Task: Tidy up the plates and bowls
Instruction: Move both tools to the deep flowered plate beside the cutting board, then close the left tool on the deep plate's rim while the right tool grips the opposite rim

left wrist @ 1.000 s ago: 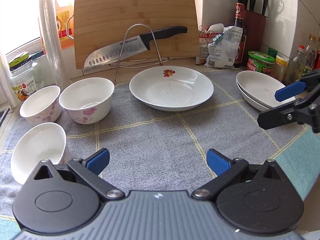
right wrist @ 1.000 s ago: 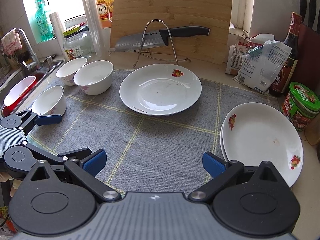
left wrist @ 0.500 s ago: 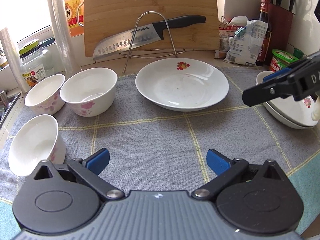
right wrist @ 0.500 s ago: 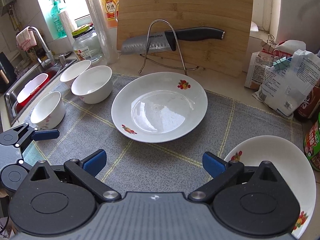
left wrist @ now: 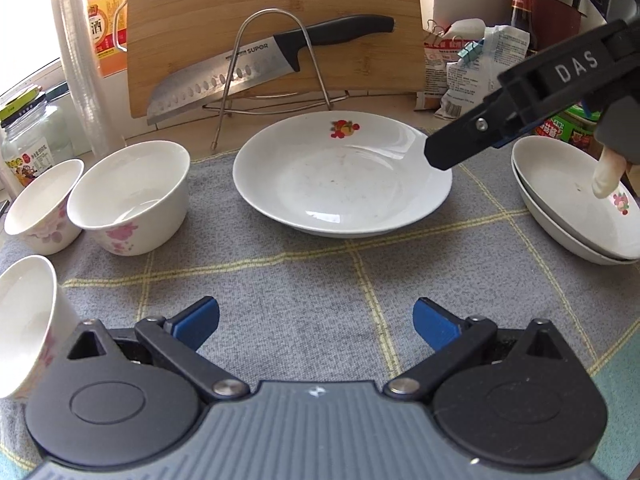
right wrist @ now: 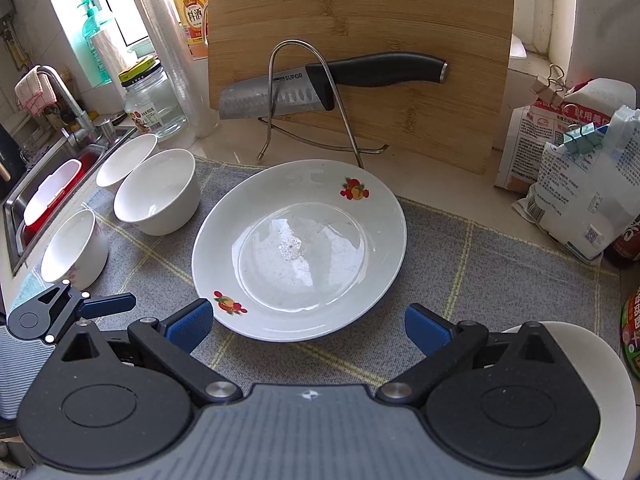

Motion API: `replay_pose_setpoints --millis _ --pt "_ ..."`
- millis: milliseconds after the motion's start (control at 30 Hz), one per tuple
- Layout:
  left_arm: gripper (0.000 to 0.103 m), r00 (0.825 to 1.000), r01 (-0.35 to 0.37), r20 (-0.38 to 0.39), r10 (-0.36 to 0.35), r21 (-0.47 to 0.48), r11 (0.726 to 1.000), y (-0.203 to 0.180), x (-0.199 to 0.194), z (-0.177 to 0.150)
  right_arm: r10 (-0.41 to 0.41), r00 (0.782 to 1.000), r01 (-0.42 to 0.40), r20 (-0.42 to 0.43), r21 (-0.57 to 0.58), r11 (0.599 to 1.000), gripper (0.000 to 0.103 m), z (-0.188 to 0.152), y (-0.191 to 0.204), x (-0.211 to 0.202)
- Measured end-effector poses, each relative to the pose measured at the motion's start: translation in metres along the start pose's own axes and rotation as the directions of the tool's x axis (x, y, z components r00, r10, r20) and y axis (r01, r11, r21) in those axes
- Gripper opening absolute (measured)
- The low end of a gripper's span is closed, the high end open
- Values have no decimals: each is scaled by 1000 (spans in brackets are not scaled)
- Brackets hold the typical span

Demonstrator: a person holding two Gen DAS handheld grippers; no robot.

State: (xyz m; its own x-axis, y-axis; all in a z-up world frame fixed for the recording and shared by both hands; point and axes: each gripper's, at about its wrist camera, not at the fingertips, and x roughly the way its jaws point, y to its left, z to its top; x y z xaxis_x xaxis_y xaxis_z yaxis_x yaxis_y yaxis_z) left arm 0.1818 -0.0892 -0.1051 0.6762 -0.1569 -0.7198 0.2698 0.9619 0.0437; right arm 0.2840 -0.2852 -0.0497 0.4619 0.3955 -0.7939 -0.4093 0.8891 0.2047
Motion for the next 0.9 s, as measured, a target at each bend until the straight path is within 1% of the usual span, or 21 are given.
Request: replay_pose_setpoints --millis 133,300,567,767,900 --pt "102 1000 20 -2 -20 12 1000 2 14 4 -21 999 21 -29 13 1000 103 6 -2 10" --pt "102 999 51 -15 -51 11 999 6 31 6 -8 998 10 -57 39 999 103 14 -7 25" --pt "102 997 76 31 -77 27 997 11 44 11 -25 995 31 -95 59 998 103 30 -20 48" --pt "103 995 87 52 -89 39 995 13 52 17 -16 991 25 -133 66 997 103 43 -28 66" --pt "103 994 93 59 -95 46 995 14 55 18 5 987 6 -159 72 997 103 49 -33 78"
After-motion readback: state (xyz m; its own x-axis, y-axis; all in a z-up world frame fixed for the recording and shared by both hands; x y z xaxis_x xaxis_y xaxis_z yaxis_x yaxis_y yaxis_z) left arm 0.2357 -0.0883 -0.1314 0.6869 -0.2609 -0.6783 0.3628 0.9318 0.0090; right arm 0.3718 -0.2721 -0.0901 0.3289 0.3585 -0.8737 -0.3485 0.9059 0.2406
